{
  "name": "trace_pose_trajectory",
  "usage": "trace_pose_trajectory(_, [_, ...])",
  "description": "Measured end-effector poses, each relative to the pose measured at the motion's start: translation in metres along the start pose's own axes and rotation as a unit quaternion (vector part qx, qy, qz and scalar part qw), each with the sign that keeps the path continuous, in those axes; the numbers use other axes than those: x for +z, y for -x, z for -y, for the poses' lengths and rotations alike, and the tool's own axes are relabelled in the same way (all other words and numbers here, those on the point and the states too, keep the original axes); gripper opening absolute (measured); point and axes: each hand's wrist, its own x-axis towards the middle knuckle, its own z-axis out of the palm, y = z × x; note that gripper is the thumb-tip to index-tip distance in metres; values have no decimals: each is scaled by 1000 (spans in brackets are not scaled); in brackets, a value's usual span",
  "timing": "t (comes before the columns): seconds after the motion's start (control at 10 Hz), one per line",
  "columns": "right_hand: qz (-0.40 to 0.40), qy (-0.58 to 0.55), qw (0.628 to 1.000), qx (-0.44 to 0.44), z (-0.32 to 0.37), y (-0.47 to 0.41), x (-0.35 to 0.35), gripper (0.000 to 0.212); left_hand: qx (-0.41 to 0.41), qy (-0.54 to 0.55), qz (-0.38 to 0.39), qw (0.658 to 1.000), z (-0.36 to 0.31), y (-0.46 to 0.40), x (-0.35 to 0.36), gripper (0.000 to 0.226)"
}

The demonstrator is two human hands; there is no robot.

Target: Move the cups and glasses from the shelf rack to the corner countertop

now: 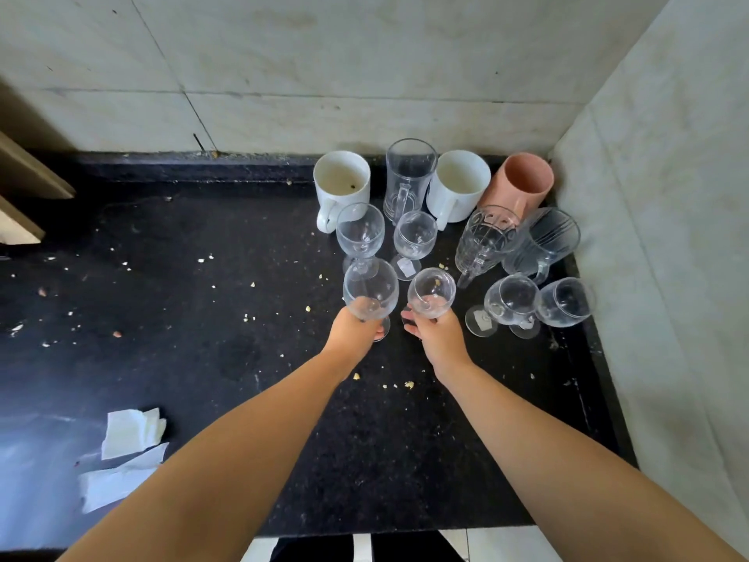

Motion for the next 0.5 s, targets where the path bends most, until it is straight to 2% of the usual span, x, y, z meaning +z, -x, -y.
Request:
trace_pose_trajectory(0.1, [-1,0,1000,1,-2,-1,0,43,-23,26,-8,999,3,-2,2,24])
trace_pose_trajectory(0.3, [-3,-4,1000,7,-3,-1,0,45,-14,30,-10,999,3,0,2,11])
trace_pose_trajectory(0.5, [2,16,1000,0,-1,2,-5,41,3,3,5,1000,1,3,-5,20])
